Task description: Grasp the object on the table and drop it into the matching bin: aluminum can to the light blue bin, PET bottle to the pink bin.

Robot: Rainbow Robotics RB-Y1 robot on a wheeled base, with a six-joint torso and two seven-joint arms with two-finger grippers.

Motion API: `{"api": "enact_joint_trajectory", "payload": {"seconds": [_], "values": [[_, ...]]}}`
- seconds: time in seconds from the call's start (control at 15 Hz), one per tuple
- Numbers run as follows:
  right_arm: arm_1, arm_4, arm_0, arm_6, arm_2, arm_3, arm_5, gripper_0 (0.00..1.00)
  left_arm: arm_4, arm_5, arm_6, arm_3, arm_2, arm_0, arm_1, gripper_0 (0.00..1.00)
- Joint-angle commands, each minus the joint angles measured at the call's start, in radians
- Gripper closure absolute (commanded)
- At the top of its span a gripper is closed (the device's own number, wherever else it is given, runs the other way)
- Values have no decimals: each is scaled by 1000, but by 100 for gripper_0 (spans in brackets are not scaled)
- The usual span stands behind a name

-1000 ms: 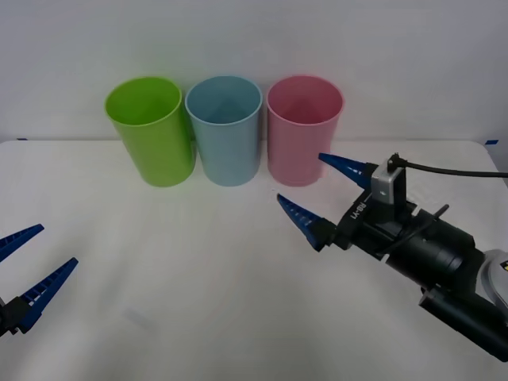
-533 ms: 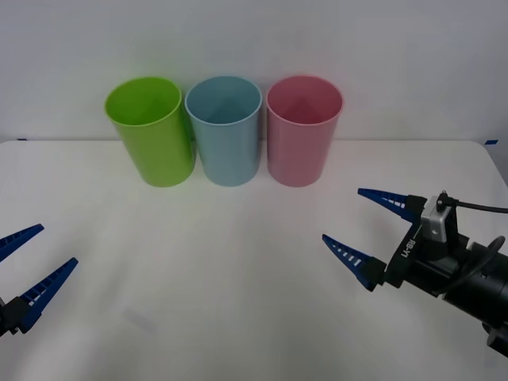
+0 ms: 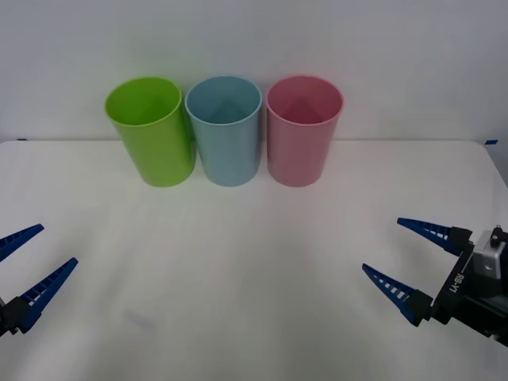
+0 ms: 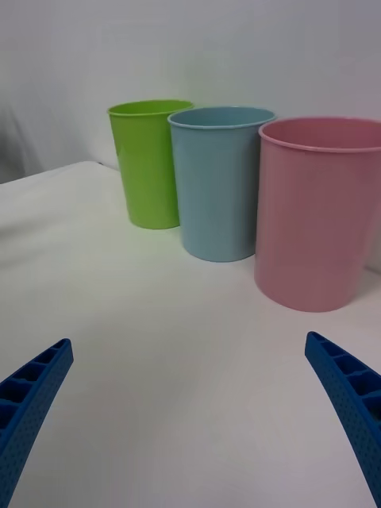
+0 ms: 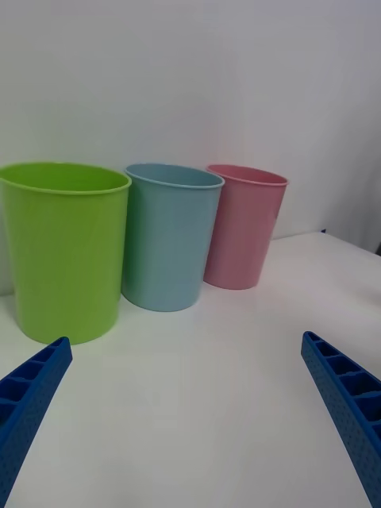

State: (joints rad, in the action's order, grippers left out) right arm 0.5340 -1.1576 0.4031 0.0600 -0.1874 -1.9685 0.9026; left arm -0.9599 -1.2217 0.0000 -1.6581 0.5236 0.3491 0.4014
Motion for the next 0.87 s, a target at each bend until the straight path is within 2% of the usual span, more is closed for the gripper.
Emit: {"api": "enact_joint_trajectory", "payload": {"seconds": [0.07, 0.33, 0.87], "values": [[-9, 29, 52, -3, -50, 0, 33, 0, 0, 0, 0, 0, 0, 0, 0, 0], [-37, 36, 111, -5, -107, 0, 58, 0, 0, 0, 0, 0, 0, 0, 0, 0], [-39, 18, 134, -9, -115, -1, 58, 0, 0, 0, 0, 0, 0, 0, 0, 0]]}}
